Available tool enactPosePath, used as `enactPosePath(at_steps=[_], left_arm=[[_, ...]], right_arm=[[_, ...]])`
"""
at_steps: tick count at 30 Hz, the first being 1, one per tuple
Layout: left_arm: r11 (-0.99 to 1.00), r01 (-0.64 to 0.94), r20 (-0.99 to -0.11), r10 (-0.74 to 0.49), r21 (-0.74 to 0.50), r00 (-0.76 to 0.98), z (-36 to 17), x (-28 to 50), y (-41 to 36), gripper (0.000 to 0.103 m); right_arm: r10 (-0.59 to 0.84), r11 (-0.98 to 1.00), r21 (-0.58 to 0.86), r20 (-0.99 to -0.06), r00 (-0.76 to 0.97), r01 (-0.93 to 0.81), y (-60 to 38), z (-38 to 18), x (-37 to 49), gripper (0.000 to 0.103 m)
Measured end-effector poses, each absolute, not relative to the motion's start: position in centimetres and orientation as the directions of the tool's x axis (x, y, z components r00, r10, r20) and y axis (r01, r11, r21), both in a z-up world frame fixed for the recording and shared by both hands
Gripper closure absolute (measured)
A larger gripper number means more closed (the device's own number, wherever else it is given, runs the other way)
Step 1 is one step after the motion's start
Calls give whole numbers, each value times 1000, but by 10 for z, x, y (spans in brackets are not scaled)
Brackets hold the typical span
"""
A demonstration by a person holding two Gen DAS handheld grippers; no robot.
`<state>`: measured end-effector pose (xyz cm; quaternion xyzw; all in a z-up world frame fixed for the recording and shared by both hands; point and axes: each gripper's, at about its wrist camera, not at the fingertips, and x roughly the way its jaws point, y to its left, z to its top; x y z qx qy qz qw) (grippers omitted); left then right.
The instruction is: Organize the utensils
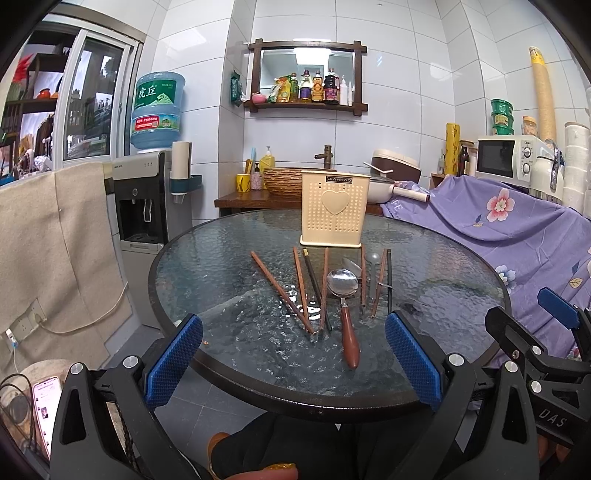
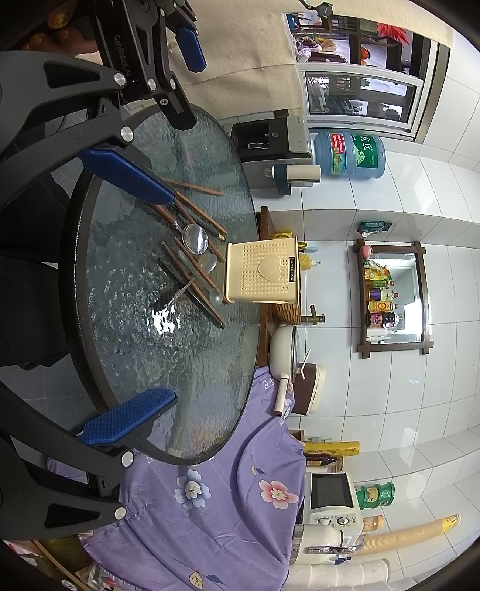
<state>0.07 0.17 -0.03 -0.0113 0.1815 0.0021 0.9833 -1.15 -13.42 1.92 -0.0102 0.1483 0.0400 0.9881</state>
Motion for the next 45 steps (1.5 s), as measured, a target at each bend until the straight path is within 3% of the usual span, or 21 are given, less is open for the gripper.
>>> enactPosePath(at_steps=[15,18,26,29,31,38,43,45], left_arm=[[999,-43,-430,32,-17,902,-2,45,25,6],[999,-26,-454,3,-45,891,-1,65,35,6],[999,-28,-519,40,32,854,-2,121,41,12],[998,-25,-545,51,55,837,-1,142,44,14],[997,-25,-559,58,67,827,-2,154,46,16],[997,-5,-626,51,75,778,-3,198,63,29],[995,-2,-663,66,97,746,-6,225,71,35],[997,5,-687,47,74,725,-8,233,75,39]], right_arm=[[103,992,-33,-360,927,-123,-140,17,29,5],[137,987,-23,-398,907,-159,-142,17,52,5],[177,980,22,-548,817,-198,-146,13,137,7],[209,974,54,-590,780,-219,-144,10,167,12],[211,974,67,-616,759,-216,-142,8,188,20],[138,990,78,-696,705,-117,-154,0,252,33],[111,994,101,-772,625,-52,-162,-14,295,53],[124,991,127,-795,594,-36,-164,-20,308,57]])
